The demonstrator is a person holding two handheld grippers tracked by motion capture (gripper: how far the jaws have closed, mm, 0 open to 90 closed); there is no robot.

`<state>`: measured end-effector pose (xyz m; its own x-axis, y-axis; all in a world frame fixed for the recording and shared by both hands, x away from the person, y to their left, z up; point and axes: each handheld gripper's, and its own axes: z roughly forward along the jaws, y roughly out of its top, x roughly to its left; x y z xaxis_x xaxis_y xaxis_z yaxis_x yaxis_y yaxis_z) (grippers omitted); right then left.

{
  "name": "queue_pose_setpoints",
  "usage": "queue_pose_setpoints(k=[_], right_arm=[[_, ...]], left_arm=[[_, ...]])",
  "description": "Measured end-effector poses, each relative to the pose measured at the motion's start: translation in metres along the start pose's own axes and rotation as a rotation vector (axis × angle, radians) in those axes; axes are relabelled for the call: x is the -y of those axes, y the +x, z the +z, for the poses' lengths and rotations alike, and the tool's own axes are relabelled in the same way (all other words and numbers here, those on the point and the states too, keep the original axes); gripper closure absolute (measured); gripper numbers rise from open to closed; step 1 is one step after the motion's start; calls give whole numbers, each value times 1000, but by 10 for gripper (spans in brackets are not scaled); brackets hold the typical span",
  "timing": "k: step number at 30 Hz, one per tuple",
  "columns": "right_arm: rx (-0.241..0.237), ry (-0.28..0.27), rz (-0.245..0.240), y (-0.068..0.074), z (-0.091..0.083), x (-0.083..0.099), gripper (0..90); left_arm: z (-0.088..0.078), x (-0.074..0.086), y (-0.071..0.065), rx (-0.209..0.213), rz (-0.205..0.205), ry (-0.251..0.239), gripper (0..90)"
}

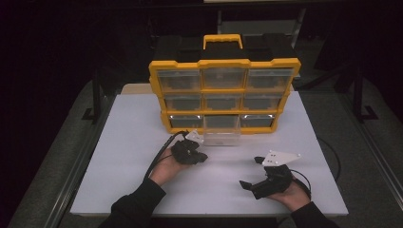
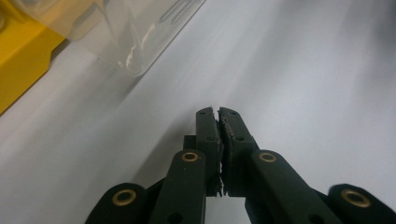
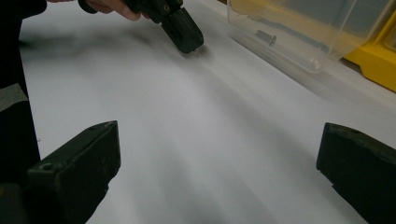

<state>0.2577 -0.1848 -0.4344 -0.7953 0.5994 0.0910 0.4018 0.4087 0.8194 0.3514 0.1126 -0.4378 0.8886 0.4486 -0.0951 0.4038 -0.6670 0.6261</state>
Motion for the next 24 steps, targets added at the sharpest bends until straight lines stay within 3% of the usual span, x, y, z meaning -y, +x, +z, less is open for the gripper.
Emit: queue_pose_setpoints(k=[9, 17, 24], right_arm=[[0, 0, 1, 0, 0, 0, 0], [0, 1, -3, 0, 0, 0, 0], [3, 3, 3, -1, 0, 1, 0]], left_arm=[[-12, 2, 5, 18, -10, -11, 870], [-33, -2, 14, 29, -11, -28, 870], [-63, -22, 22, 47, -2, -83, 870]])
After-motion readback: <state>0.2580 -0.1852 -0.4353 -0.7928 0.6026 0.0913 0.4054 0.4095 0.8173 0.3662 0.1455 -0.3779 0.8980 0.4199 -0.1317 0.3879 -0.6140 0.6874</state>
